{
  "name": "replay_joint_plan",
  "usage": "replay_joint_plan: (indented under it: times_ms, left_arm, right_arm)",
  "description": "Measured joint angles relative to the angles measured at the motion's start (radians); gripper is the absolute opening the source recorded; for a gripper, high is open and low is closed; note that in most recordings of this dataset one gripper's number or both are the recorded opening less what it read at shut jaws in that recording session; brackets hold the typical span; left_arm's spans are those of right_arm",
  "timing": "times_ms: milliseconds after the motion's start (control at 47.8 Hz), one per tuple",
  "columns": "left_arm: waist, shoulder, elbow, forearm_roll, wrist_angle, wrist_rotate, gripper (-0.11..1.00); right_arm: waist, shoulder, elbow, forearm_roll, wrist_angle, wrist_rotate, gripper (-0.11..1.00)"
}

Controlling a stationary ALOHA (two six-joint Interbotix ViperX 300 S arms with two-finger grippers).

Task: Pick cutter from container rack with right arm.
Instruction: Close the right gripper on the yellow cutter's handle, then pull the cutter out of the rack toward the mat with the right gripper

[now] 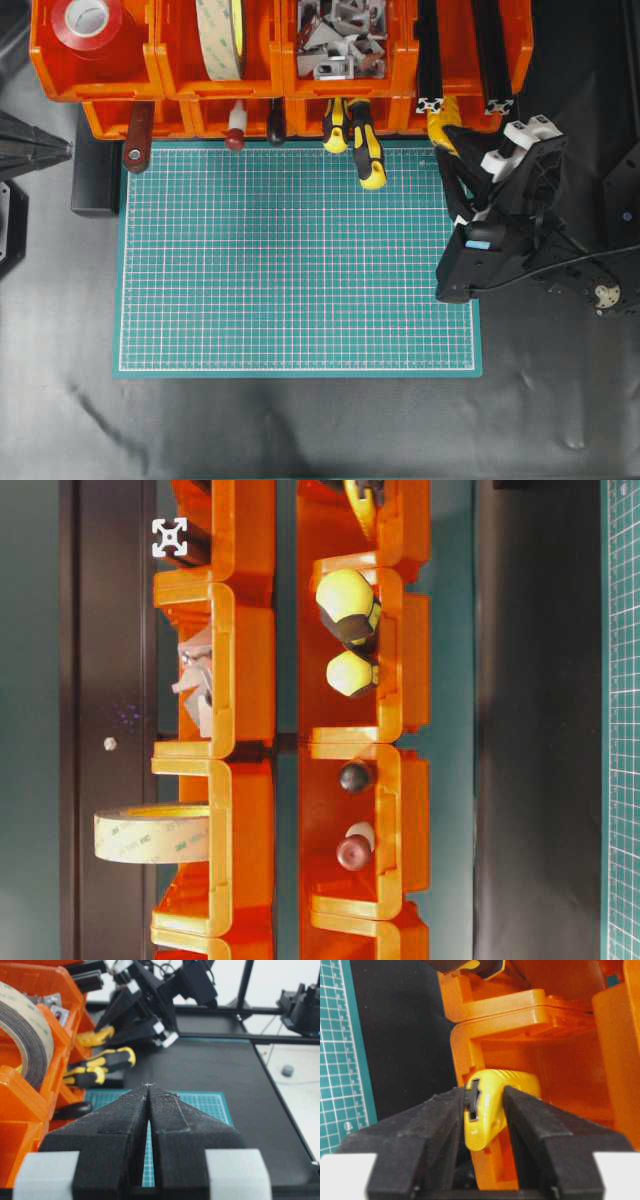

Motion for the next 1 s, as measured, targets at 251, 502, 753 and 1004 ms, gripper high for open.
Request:
replay_joint_plan:
  times_ms: [251,502,753,1004]
  left_arm:
    - [0.0,-0.002,0.0,-0.002,0.002,0.0,0.0]
    - [0.0,-0.011,0.0,0.0,0.0,0.0,0.0]
    - [0.0,-0.012,0.0,-0.002,0.002,0.002,0.0]
    - [0.0,-0.012,0.0,-0.002,0.002,0.0,0.0]
  right_arm:
    - [-0.005,0.006,-0.025,0.0,0.008,0.002,0.24]
    - [0.012,0.008,-0.051,0.002,0.051,-0.003,0.23]
    - [0.081,0.008,-0.083,0.002,0.12,-0.005,0.22]
    - [0.161,0.008,-0.141,0.002,0.187,-0.029,0.21]
